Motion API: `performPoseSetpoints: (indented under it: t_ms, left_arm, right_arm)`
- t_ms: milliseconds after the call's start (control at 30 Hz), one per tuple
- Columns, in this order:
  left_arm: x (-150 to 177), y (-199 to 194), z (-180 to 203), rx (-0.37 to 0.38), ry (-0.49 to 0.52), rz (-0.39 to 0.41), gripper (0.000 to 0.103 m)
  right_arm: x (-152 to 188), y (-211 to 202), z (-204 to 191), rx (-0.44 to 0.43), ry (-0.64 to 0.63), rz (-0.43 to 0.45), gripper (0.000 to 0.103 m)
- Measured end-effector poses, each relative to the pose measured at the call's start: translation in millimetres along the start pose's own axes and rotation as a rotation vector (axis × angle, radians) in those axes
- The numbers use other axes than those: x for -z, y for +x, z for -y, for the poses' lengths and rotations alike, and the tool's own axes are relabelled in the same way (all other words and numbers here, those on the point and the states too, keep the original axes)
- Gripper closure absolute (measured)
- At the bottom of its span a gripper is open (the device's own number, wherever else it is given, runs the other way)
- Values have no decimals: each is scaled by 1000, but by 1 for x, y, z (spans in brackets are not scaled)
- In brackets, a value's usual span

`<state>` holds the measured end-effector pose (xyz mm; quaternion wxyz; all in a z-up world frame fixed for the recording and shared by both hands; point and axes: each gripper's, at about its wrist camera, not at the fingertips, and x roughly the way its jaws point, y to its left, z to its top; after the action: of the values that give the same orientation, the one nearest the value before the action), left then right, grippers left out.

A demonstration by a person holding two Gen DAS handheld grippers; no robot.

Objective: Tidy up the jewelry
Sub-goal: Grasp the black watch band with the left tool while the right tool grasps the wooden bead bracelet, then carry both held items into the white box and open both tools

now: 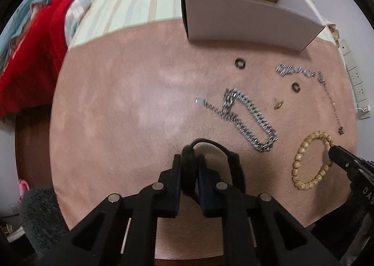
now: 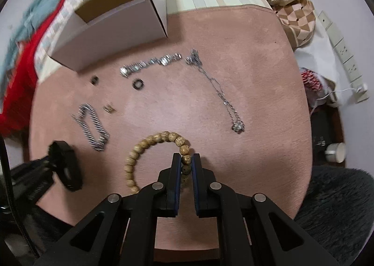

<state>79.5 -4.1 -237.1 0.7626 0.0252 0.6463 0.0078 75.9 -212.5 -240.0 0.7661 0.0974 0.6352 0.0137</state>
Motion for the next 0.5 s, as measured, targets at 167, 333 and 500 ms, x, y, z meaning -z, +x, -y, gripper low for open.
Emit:
performPoseSetpoints:
  t_ms: [167, 333, 500]
  left_arm:
    - [-11, -33, 6, 0, 37, 75, 94]
    - [-38, -69, 3, 41, 42, 134, 94]
    - [-83, -99, 11, 65, 58, 212, 94]
  right_arm:
    - [-5, -29, -5, -56, -5, 55, 94]
    - [-18, -63, -16, -94, -31, 123, 94]
    - [-55, -106, -22, -127, -68, 209, 94]
